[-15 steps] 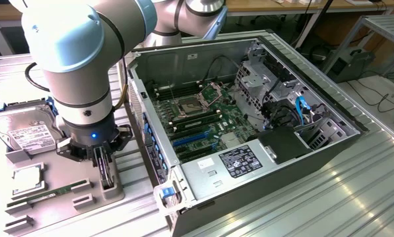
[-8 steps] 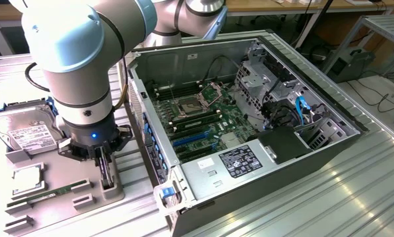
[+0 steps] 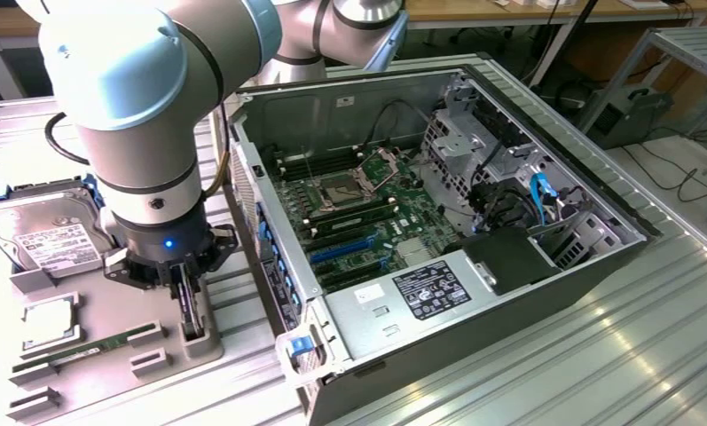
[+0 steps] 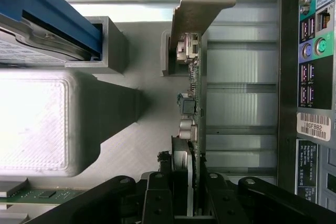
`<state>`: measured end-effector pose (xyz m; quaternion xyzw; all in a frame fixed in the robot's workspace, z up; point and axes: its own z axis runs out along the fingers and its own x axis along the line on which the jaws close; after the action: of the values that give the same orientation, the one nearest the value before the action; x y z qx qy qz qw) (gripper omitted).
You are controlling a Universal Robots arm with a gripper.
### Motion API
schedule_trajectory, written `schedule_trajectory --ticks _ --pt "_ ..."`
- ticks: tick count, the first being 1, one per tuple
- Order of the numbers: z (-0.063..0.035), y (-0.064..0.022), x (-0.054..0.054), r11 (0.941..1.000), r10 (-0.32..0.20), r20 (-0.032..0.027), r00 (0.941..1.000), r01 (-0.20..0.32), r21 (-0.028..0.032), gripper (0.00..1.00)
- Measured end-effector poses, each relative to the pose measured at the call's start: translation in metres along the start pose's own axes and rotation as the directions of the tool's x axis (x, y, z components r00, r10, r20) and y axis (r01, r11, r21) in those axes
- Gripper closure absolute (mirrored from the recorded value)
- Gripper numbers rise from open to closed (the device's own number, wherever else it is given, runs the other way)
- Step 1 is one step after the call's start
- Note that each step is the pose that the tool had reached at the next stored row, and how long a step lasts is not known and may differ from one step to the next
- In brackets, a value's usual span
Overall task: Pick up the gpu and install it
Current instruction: 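Pick up the gpu and move the gpu toward the slot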
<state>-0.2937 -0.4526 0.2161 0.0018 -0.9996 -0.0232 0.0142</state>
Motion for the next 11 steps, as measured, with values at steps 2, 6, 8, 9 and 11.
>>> schedule_trajectory --ticks 2,6,8,9,11 --pt "0.0 0.0 0.0 1.0 0.0 0.0 1.0 0.0 0.0 0.72" --pt "0.0 0.0 0.0 1.0 0.0 0.0001 1.0 0.0 -0.0001 0.72" --pt "0.0 0.0 0.0 1.0 0.0 0.0 1.0 0.0 -0.0001 0.72" --pt "-0.0002 0.0001 0.0 1.0 0.0 0.0004 1.0 0.0 -0.0003 0.72" --pt "-0.0014 0.0001 0.0 1.0 0.0 0.0001 1.0 0.0 -0.0001 0.72"
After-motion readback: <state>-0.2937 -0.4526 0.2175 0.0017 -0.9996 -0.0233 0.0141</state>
